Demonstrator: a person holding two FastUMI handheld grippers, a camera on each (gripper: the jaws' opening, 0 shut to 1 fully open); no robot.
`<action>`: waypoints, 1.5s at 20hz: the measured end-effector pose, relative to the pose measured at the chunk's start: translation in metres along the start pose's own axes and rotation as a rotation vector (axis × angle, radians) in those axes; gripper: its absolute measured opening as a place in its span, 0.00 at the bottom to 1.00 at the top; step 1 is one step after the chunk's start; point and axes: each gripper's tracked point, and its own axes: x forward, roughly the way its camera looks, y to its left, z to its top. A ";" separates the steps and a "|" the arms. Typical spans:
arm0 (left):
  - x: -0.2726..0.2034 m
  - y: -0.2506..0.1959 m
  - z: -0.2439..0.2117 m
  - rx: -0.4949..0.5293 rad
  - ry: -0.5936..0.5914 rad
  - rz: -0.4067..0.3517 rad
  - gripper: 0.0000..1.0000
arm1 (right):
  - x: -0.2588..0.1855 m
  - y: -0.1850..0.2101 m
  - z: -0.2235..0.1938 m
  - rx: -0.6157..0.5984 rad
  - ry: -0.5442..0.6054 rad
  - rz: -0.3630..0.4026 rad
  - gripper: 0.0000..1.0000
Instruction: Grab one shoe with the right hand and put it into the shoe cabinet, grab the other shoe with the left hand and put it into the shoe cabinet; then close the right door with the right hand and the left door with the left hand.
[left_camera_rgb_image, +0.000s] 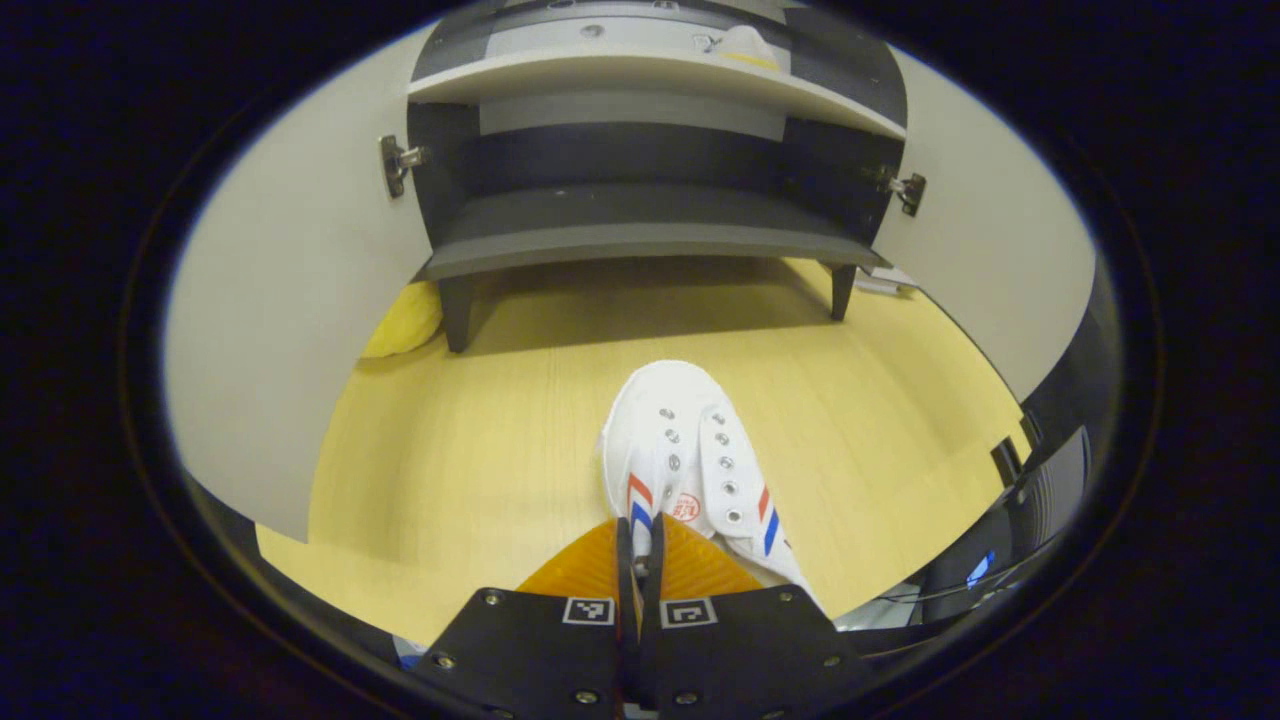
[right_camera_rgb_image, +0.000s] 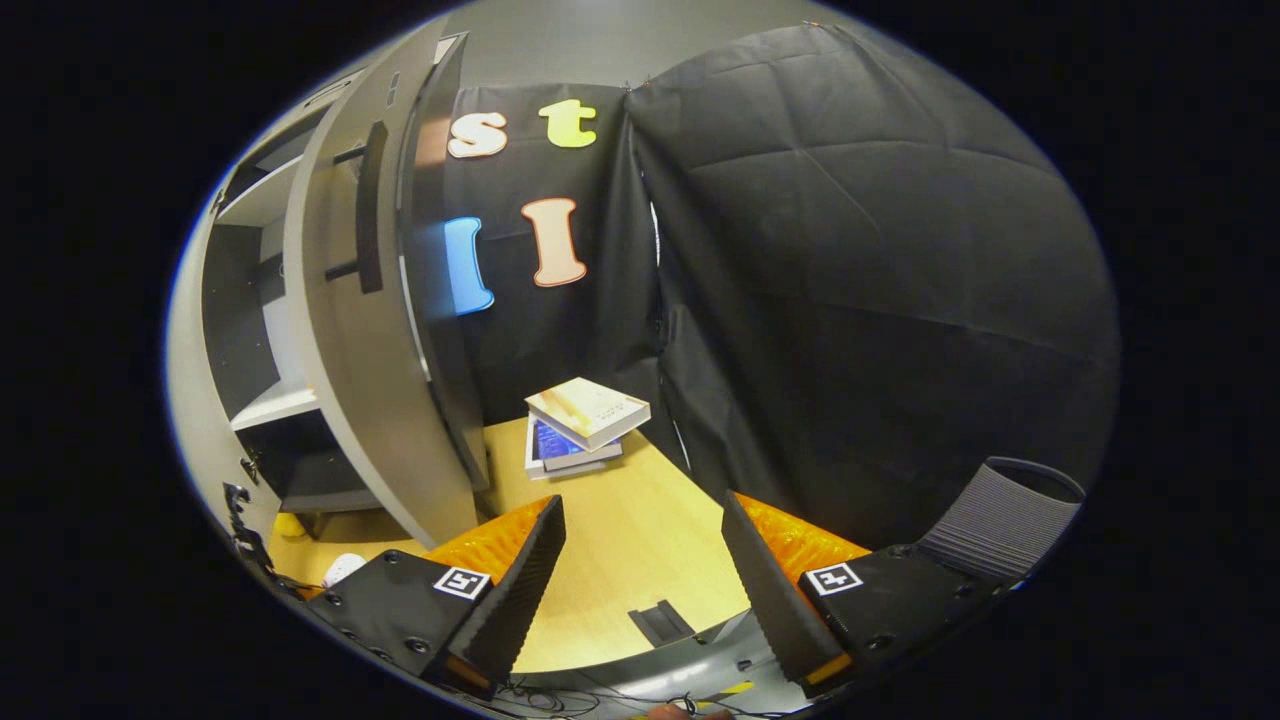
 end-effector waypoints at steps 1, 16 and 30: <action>-0.012 0.003 0.017 0.014 -0.052 0.015 0.02 | 0.001 0.000 0.001 0.002 -0.003 -0.001 0.99; -0.108 0.017 0.117 -0.031 -0.543 -0.011 0.00 | 0.001 0.034 -0.014 0.011 0.005 0.040 0.98; -0.117 0.014 0.123 0.047 -0.560 0.046 0.01 | -0.041 0.002 -0.036 0.019 0.025 -0.098 0.98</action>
